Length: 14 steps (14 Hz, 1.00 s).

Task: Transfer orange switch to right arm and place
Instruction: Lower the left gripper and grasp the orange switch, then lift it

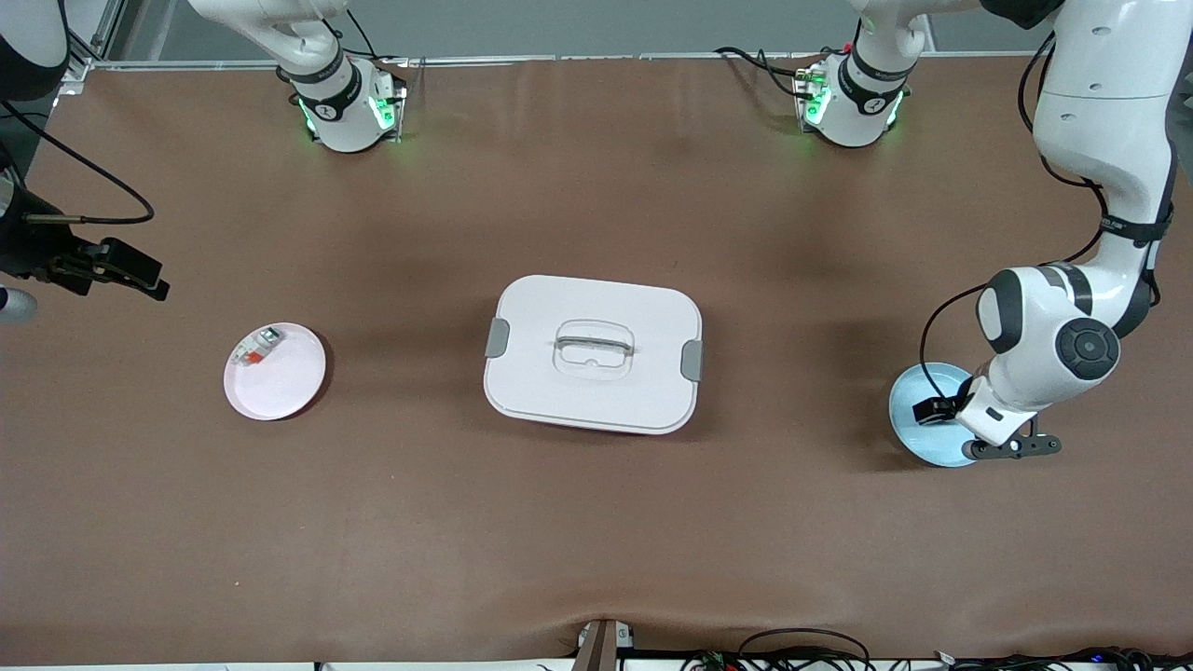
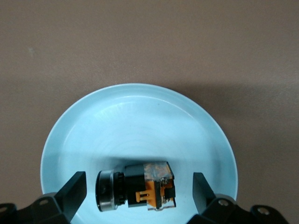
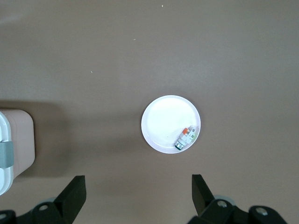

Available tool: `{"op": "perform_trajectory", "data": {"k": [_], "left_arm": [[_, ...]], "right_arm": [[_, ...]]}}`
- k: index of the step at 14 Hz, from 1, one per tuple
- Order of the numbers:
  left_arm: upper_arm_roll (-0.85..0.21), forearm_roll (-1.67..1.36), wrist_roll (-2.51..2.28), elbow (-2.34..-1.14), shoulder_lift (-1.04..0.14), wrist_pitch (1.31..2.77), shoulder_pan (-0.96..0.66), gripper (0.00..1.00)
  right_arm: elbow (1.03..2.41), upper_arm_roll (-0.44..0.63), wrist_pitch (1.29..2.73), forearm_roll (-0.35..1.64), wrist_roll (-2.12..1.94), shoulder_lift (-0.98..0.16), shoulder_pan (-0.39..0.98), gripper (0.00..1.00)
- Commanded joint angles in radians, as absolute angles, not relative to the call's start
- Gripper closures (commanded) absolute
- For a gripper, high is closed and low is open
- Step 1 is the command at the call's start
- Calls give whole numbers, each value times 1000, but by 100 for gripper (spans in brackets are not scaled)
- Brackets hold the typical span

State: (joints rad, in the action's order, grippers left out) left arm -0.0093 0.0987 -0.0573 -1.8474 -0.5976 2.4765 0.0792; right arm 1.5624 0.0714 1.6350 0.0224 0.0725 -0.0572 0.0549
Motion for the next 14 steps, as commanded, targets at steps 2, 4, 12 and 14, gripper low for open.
{"op": "perform_trajectory", "data": {"k": [2, 4, 12, 14], "left_arm": [[-8, 121, -32, -1835, -624, 2493, 83, 0], [-8, 123, -23, -1836, -627, 2491, 84, 0], [-9, 121, -35, -1838, -608, 2445, 83, 100], [-14, 111, -35, -1833, -566, 2401, 81, 100]], "right_arm": [[1554, 77, 1626, 6, 69, -49, 64, 0], [1548, 77, 1626, 5, 71, -49, 67, 0], [1548, 75, 1628, 6, 67, -49, 69, 0], [1548, 75, 1628, 5, 67, -49, 77, 0]]}}
